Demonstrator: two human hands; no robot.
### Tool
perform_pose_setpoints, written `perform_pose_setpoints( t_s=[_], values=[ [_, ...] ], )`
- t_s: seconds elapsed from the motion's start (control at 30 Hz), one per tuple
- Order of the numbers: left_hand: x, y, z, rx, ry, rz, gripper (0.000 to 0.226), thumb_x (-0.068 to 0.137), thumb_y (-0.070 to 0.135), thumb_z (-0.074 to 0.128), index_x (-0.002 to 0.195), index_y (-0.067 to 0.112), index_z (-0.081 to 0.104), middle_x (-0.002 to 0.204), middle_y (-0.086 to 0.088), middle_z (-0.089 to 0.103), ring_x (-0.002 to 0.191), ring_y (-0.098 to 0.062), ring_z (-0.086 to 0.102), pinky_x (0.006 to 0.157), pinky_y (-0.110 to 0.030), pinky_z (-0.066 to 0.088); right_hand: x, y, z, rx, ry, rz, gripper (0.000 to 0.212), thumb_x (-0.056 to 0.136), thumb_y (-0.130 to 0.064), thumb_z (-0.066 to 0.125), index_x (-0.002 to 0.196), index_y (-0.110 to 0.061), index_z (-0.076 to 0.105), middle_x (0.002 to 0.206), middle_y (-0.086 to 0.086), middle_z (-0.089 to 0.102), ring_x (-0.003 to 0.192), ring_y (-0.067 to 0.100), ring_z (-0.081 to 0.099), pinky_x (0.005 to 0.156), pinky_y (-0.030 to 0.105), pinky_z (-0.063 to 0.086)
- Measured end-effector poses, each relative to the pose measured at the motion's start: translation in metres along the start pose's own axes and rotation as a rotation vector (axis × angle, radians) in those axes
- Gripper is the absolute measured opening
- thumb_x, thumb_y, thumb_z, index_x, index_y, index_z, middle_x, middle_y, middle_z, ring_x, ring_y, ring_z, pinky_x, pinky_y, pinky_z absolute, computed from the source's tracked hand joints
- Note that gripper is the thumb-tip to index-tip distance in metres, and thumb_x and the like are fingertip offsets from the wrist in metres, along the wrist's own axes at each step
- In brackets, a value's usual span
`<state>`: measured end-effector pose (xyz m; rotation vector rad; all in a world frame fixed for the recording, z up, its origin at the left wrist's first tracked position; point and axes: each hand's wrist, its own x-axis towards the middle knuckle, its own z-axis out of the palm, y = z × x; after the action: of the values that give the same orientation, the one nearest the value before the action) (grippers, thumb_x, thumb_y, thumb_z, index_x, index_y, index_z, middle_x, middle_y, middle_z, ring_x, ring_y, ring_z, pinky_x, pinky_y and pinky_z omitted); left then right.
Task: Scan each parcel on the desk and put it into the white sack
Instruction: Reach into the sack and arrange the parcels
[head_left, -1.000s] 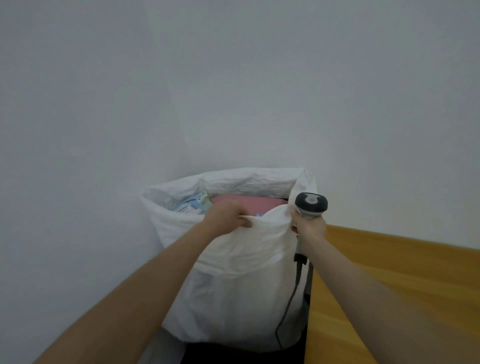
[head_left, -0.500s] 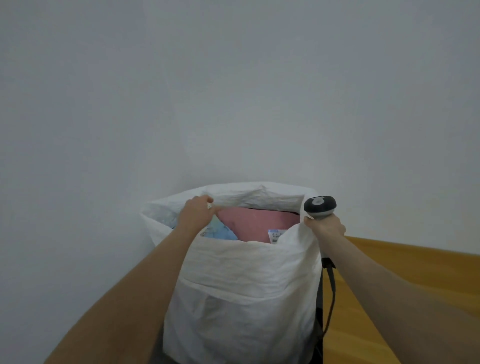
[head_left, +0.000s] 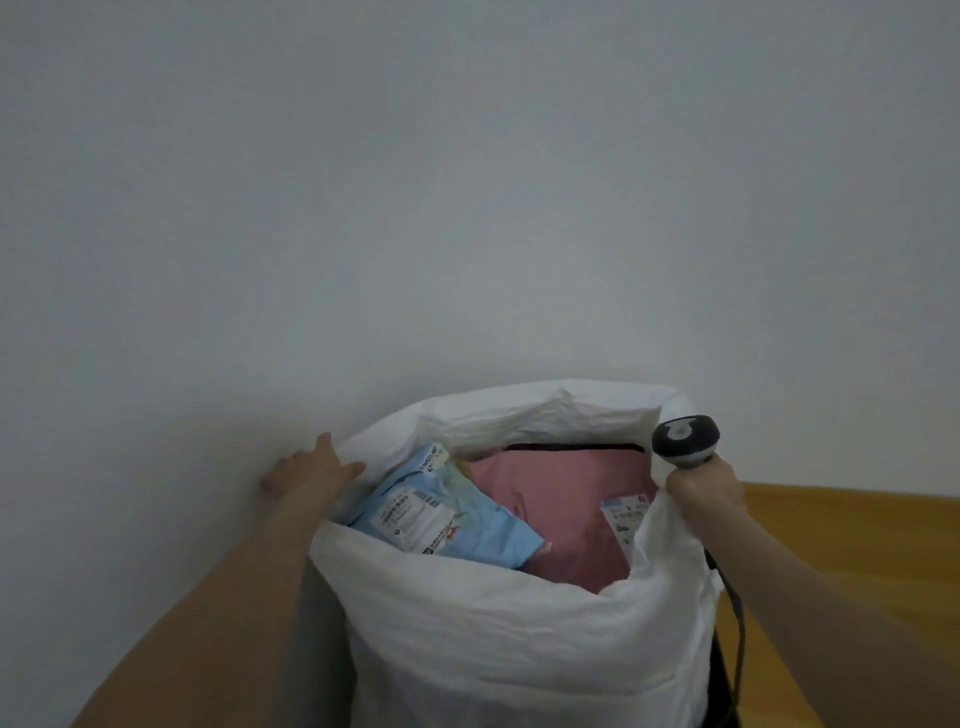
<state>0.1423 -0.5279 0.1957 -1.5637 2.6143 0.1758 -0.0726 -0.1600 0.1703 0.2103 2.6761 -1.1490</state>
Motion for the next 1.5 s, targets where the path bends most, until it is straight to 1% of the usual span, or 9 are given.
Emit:
perform_pose_setpoints(
  t_s=[0.13, 0.23, 0.43, 0.57, 0.73, 0.93, 1.07, 1.37, 1.5],
  values=[
    [0.020, -0.003, 0.008, -0.033, -0.128, 0.011, 0.071, 0.089, 0.067, 0.040, 0.128, 0.008, 0.049, 0.130, -0.014, 0.055, 0.116, -0.031, 0.054, 0.098, -0.040, 0.041, 0.003, 0.000, 0.004, 0.065, 0.041, 0.108, 0.027, 0.087, -0.002, 0.058, 0.113, 0.002, 0.052, 0.093, 0.019, 0.053, 0.090, 0.036, 0.057, 0.071, 0.038, 0.046],
    [0.019, 0.008, 0.010, -0.287, -0.278, 0.076, 0.061, 0.092, 0.042, 0.058, 0.129, -0.007, 0.049, 0.130, -0.021, 0.055, 0.115, -0.033, 0.055, 0.086, -0.034, 0.042, 0.007, 0.001, 0.004, 0.168, 0.051, 0.142, 0.044, 0.086, -0.012, 0.067, 0.123, 0.001, 0.046, 0.093, 0.018, 0.055, 0.086, 0.035, 0.057, 0.071, 0.040, 0.050],
    [0.019, 0.035, -0.011, -0.905, -0.392, 0.031, 0.044, 0.090, 0.033, 0.064, 0.113, -0.004, 0.065, 0.108, -0.020, 0.066, 0.090, -0.028, 0.061, 0.083, -0.039, 0.049, 0.009, -0.002, 0.006, 0.309, -0.007, 0.145, 0.035, 0.084, -0.024, 0.071, 0.098, 0.002, 0.052, 0.087, 0.019, 0.058, 0.084, 0.034, 0.057, 0.086, 0.045, 0.051],
    [0.018, 0.015, -0.010, -0.760, -0.499, 0.086, 0.035, 0.096, 0.035, 0.053, 0.119, 0.011, 0.064, 0.121, -0.009, 0.063, 0.107, -0.027, 0.058, 0.089, -0.034, 0.048, 0.008, -0.005, 0.007, 0.282, -0.033, 0.153, 0.025, 0.085, -0.012, 0.067, 0.096, 0.000, 0.048, 0.085, 0.017, 0.054, 0.084, 0.033, 0.054, 0.087, 0.045, 0.051],
    [0.002, -0.005, 0.010, -0.520, -0.488, 0.035, 0.061, 0.089, 0.045, 0.060, 0.137, 0.009, 0.050, 0.136, -0.012, 0.053, 0.122, -0.031, 0.051, 0.105, -0.039, 0.039, 0.004, -0.003, 0.013, 0.256, -0.066, 0.086, 0.024, 0.084, -0.011, 0.065, 0.101, 0.005, 0.057, 0.094, 0.023, 0.061, 0.091, 0.041, 0.061, 0.088, 0.051, 0.053],
    [-0.012, 0.013, -0.008, -0.767, -0.110, 0.041, 0.043, 0.079, 0.025, 0.077, 0.111, -0.001, 0.067, 0.102, -0.014, 0.068, 0.089, -0.027, 0.064, 0.072, -0.033, 0.048, -0.007, -0.006, 0.018, 0.222, -0.088, 0.070, 0.020, 0.086, -0.011, 0.063, 0.100, 0.003, 0.061, 0.083, 0.017, 0.058, 0.083, 0.033, 0.059, 0.078, 0.039, 0.052],
    [-0.029, 0.027, -0.032, -1.087, -0.238, -0.042, 0.036, 0.084, 0.038, 0.069, 0.079, 0.003, 0.062, 0.051, 0.000, 0.060, 0.047, -0.012, 0.054, 0.047, -0.021, 0.040, -0.014, -0.005, 0.012, 0.229, -0.118, 0.071, 0.007, 0.088, -0.003, 0.056, 0.091, 0.003, 0.057, 0.064, 0.013, 0.050, 0.064, 0.030, 0.053, 0.056, 0.029, 0.040],
    [-0.049, 0.028, 0.004, -0.546, 0.127, 0.242, 0.030, 0.094, 0.022, 0.054, 0.122, 0.016, 0.065, 0.108, -0.007, 0.069, 0.097, -0.023, 0.061, 0.077, -0.025, 0.039, -0.027, -0.004, 0.010, 0.339, -0.093, 0.062, 0.016, 0.081, -0.011, 0.065, 0.074, -0.003, 0.053, 0.067, 0.013, 0.052, 0.072, 0.032, 0.054, 0.067, 0.036, 0.042],
    [-0.048, 0.031, 0.004, -0.694, 0.099, 0.341, 0.038, 0.096, 0.011, 0.049, 0.132, 0.020, 0.057, 0.131, -0.007, 0.059, 0.118, -0.024, 0.055, 0.094, -0.026, 0.037, -0.026, -0.002, 0.004, 0.418, -0.048, 0.070, 0.015, 0.082, -0.014, 0.065, 0.082, -0.002, 0.056, 0.066, 0.012, 0.052, 0.076, 0.033, 0.055, 0.075, 0.043, 0.048]
  ],
)
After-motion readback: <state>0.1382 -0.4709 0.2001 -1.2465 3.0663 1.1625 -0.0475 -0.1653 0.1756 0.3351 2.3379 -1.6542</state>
